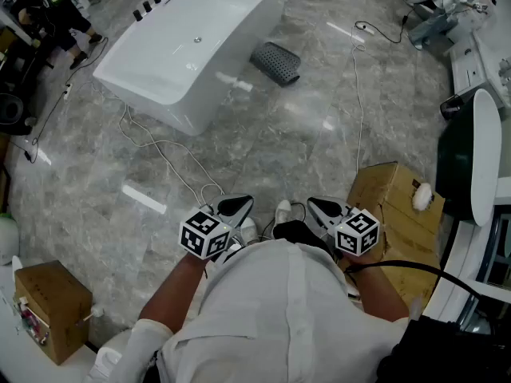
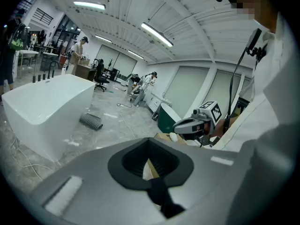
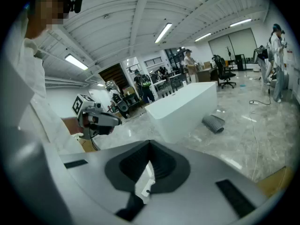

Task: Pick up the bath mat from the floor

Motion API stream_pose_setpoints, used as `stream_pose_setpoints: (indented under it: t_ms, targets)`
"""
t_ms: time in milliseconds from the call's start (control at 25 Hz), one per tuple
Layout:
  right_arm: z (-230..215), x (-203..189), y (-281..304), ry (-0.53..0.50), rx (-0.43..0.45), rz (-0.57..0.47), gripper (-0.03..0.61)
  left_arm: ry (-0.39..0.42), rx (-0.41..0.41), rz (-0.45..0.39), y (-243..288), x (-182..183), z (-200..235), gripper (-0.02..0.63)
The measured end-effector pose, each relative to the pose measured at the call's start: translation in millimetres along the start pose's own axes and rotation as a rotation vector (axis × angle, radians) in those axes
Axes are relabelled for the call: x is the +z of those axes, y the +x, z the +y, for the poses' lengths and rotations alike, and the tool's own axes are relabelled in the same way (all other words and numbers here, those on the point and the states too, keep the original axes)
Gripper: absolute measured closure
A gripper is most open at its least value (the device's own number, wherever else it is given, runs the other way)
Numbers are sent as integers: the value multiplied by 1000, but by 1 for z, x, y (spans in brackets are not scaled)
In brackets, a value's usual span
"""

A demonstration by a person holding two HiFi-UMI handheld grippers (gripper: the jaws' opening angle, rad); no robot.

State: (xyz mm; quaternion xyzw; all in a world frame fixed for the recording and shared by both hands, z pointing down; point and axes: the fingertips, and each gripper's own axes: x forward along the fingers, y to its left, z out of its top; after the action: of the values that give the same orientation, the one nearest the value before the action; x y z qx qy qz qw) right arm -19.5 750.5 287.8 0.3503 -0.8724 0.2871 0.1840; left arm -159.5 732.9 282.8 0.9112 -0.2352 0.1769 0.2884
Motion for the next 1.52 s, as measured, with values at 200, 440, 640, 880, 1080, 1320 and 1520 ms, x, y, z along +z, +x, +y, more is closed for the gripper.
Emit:
stream_pose_setpoints:
  t_ms: [200, 440, 640, 880, 1080, 1320, 1520]
  targets:
    - [-10, 16, 3, -20, 5, -18, 574, -21, 6, -12, 7, 11, 1, 607]
    - [-38, 37, 6, -27, 34, -43, 574, -7, 12, 5, 32, 35, -5, 607]
    - [-73, 53, -1, -27, 64, -60, 574, 10, 30, 26, 61, 62, -3, 607]
    - [-130, 55, -5, 6, 66, -54, 574, 36, 33, 15, 104, 101, 0, 607]
    - [-165, 53, -1, 75, 46, -78, 572, 57, 10, 50, 132, 115, 8, 607]
    - [-204, 76, 36, 109, 2, -92, 569, 68, -34, 75, 159, 141, 58, 607]
    - [-240, 116, 86, 160, -58, -88, 537, 67, -84, 77, 180, 187, 132, 607]
